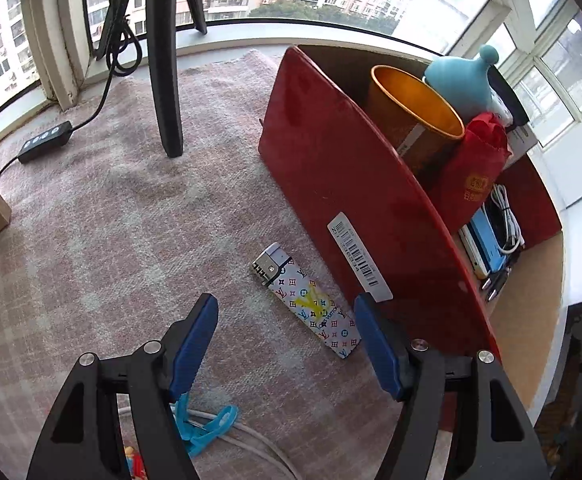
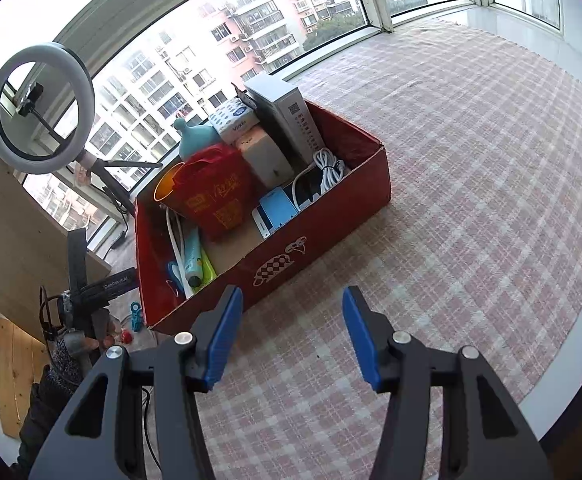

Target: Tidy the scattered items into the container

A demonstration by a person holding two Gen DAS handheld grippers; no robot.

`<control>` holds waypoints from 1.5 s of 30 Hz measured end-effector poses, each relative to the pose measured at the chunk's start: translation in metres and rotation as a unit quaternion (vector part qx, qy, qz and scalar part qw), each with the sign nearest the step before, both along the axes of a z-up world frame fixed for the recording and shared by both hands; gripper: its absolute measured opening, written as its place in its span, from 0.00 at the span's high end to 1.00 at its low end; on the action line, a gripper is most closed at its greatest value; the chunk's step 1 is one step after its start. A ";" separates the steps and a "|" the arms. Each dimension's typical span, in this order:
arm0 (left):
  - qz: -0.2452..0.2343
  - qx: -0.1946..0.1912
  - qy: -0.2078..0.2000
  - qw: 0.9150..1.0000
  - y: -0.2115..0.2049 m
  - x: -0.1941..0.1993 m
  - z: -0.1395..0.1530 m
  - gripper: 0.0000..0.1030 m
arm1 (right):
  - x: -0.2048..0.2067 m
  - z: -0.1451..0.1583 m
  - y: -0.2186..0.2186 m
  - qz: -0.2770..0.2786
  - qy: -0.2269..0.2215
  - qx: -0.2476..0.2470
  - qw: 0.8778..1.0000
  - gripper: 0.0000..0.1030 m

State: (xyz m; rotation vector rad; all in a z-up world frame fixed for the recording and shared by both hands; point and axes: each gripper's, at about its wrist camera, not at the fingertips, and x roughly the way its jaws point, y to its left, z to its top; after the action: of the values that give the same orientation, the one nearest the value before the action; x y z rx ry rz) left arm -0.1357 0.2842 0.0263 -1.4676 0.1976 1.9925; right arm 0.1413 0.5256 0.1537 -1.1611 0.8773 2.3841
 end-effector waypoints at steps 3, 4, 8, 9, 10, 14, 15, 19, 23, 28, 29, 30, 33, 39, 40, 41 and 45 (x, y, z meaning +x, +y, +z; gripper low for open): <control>-0.062 -0.029 0.014 0.998 -0.002 0.007 -0.006 0.36 | 0.002 -0.001 -0.004 -0.004 -0.006 0.014 1.000 0.50; -0.075 -0.029 0.023 0.997 -0.003 0.008 -0.006 0.37 | 0.002 -0.002 -0.006 -0.005 -0.009 0.019 1.000 0.50; -0.155 -0.043 0.068 0.985 0.010 0.013 -0.002 0.37 | -0.001 -0.009 -0.006 -0.005 -0.014 -0.001 1.000 0.50; -0.179 -0.043 0.074 0.980 0.013 0.015 -0.002 0.37 | -0.001 -0.009 -0.007 -0.004 -0.016 -0.003 1.000 0.50; -0.201 -0.044 0.081 0.975 0.017 0.017 -0.002 0.36 | -0.001 -0.009 -0.008 -0.005 -0.018 -0.001 1.000 0.50; -0.266 -0.061 0.091 0.958 0.026 0.021 -0.005 0.36 | -0.002 -0.007 -0.011 -0.007 -0.024 0.009 1.000 0.50; -0.278 -0.059 0.083 0.955 0.028 0.021 -0.008 0.36 | -0.002 -0.007 -0.011 -0.008 -0.025 0.011 1.000 0.50; -0.321 -0.047 0.056 0.944 0.029 0.026 -0.023 0.33 | -0.005 -0.009 -0.016 -0.006 -0.034 0.013 0.999 0.50; -0.355 -0.026 0.032 0.934 0.016 0.046 -0.032 0.36 | -0.008 -0.014 -0.022 -0.004 -0.044 0.013 0.999 0.50; -0.417 -0.011 0.005 0.909 -0.004 0.097 -0.043 0.36 | -0.014 -0.024 -0.031 0.009 -0.058 0.012 0.998 0.50; -0.429 -0.005 -0.005 0.903 -0.007 0.109 -0.044 0.36 | -0.016 -0.026 -0.036 0.018 -0.061 0.013 0.998 0.50; -0.439 -0.002 -0.011 0.898 -0.010 0.123 -0.046 0.36 | -0.018 -0.029 -0.040 0.028 -0.064 0.014 0.997 0.50; -0.463 0.006 -0.027 0.886 -0.019 0.162 -0.053 0.36 | -0.024 -0.037 -0.057 0.067 -0.072 0.025 0.995 0.50; -0.476 0.009 -0.020 0.879 0.013 0.207 -0.057 0.36 | -0.035 -0.057 -0.099 0.188 -0.084 0.064 0.976 0.50; -0.465 0.006 -0.010 0.885 0.022 0.206 -0.052 0.36 | -0.038 -0.061 -0.106 0.216 -0.087 0.069 0.970 0.50; -0.455 0.003 0.001 0.891 0.031 0.205 -0.046 0.36 | -0.041 -0.065 -0.113 0.244 -0.089 0.072 0.963 0.50; -0.353 -0.010 0.034 0.935 0.007 0.202 -0.031 0.35 | -0.057 -0.078 -0.143 0.367 -0.106 0.145 0.913 0.50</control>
State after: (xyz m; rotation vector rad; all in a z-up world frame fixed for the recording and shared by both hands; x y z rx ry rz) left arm 0.0660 0.2917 -0.0048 -1.1160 0.6744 1.4452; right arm 0.0838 0.3831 0.0755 -1.7978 -0.0263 2.7158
